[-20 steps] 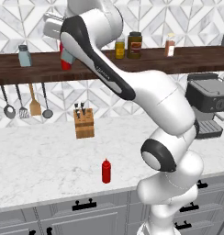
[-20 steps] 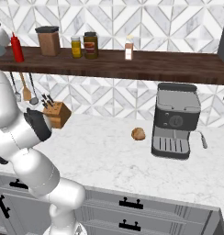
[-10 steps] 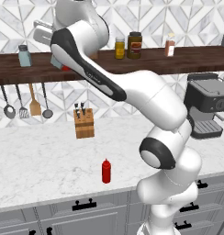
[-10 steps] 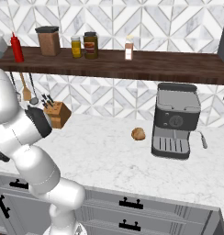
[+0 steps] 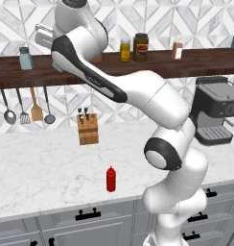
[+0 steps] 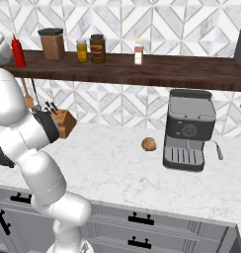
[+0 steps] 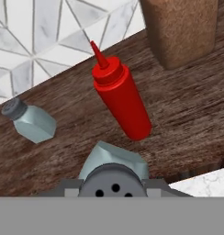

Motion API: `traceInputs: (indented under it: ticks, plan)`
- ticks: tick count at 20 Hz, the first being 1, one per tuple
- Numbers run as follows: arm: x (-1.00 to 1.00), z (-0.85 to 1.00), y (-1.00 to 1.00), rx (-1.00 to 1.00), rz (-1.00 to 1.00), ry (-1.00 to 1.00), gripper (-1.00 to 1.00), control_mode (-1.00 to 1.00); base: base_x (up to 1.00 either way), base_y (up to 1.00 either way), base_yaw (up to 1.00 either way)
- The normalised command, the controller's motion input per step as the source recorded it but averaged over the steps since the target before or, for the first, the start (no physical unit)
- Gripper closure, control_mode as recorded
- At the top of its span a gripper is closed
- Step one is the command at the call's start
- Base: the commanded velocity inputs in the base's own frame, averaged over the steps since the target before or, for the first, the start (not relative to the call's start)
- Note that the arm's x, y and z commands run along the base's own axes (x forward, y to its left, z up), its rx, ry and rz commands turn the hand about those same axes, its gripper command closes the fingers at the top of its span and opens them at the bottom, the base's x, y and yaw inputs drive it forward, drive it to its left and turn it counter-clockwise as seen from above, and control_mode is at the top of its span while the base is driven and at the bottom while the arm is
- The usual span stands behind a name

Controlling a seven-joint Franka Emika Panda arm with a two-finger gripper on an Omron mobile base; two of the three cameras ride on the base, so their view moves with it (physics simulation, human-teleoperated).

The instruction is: Put the shaker and condiment bottle from the counter next to their counterparts in the cabinet.

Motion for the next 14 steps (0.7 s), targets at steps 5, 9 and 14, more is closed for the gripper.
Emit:
traceInputs:
  ticks: [5,9,14]
  plan:
    - [0.00,0.00,0.28,0.00,0.00,0.09,1.00,-1.00,0.00,0.00,0.00]
    - [0.07,0.06,0.51,0.00,0.00,0.32,1.00,-1.00,0.00,0.00,0.00]
    - [0.03,0.04,0.06,-0.01,0.00,0.08,1.00,-1.00,0.00,0.00,0.00]
